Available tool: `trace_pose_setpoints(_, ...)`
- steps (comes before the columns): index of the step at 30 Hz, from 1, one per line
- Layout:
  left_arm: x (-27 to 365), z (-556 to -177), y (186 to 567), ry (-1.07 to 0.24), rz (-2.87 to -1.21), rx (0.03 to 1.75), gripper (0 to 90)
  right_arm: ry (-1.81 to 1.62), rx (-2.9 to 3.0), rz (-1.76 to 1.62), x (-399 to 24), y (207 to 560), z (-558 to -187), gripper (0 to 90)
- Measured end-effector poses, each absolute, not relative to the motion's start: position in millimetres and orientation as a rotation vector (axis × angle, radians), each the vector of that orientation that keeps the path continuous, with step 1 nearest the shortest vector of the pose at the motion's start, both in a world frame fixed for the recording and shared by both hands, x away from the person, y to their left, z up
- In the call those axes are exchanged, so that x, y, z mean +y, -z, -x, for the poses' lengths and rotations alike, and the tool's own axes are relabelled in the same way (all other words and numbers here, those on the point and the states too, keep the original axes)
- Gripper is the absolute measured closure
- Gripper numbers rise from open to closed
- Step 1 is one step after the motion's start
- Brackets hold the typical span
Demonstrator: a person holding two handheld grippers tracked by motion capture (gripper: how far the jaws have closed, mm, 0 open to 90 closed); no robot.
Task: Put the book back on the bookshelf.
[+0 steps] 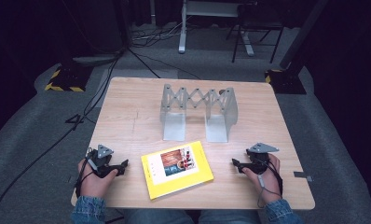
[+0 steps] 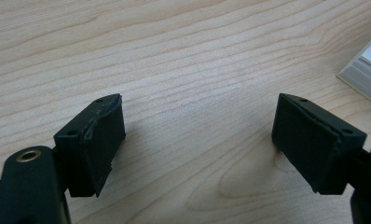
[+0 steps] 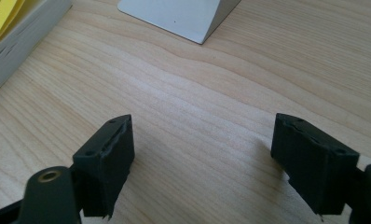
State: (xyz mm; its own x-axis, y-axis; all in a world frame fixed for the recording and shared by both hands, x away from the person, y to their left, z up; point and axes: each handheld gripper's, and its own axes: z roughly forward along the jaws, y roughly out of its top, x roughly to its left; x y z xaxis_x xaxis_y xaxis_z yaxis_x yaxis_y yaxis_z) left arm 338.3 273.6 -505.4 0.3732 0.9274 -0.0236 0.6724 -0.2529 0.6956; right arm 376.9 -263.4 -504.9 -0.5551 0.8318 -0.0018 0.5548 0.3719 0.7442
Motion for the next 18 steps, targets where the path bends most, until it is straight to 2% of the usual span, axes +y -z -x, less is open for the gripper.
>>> trace_pose_setpoints(15, 272.8, -336.8, 505.4, -0.524, -2.003, 1.376, 18.4, -1.009, 2.269, -1.197, -263.1, 505.0, -376.7, 20.6)
trace_pose_setpoints(18, 274.7, -335.3, 502.8, -0.429, -1.935, 1.386, 23.1, -1.010, 2.271, -1.195, -263.0, 504.9, -376.5, 20.7)
